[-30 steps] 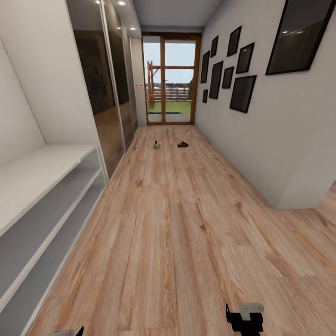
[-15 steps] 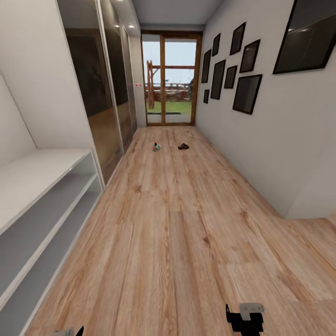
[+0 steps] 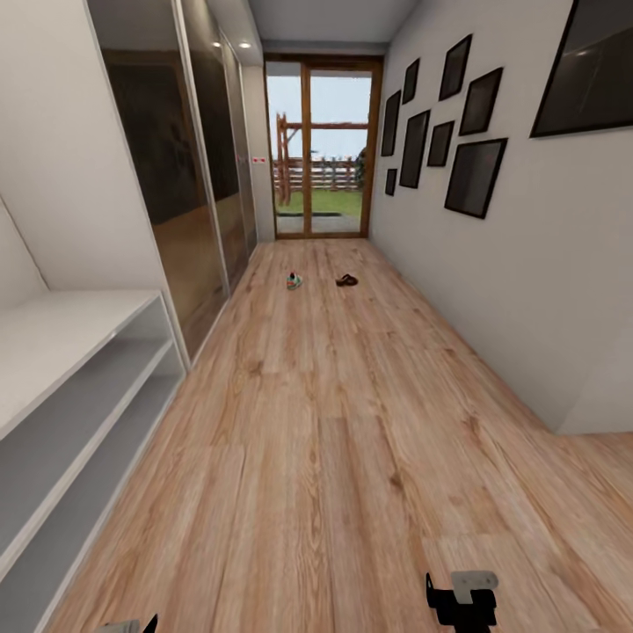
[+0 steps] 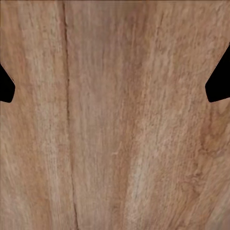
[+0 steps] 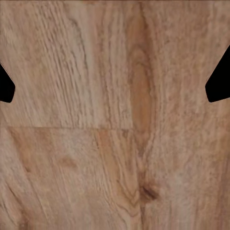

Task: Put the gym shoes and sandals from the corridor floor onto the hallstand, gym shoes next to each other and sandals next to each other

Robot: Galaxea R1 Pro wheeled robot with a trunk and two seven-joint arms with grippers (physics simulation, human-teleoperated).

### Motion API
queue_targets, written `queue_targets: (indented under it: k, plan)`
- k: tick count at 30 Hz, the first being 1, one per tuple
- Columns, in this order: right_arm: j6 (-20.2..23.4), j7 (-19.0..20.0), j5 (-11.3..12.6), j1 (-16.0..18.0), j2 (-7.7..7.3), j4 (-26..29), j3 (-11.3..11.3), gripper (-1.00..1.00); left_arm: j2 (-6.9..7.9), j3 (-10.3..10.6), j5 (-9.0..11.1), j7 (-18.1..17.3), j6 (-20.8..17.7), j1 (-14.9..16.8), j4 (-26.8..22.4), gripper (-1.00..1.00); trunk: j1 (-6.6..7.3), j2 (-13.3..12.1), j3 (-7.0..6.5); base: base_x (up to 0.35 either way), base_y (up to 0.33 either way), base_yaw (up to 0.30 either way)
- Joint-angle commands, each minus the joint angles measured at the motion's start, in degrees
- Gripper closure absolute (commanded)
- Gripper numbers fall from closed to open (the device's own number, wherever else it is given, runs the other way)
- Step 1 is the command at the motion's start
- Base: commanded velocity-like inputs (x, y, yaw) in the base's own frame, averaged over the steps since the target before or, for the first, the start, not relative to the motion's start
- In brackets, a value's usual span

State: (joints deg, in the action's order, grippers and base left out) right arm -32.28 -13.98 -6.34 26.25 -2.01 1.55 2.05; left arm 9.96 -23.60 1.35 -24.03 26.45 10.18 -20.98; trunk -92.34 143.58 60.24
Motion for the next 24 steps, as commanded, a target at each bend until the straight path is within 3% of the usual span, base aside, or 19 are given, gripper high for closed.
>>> queue_targets:
  k: [1,24]
  plan:
    - [0.02,-0.6,-0.6,0.03,0.0,-0.05,0.19,-1.0,-0.02,-0.39,0.14,-0.58,0.0,0.04,0.06,-1.0,-0.02,0.02,0.05,0.337,0.0,0.0]
    - [0.02,-0.65,-0.6,0.03,-0.02,-0.05,0.17,-1.0,-0.02,-0.39,0.14,-0.58,0.0,0.05,0.06,-1.0,-0.02,0.02,0.05,0.337,0.0,0.0]
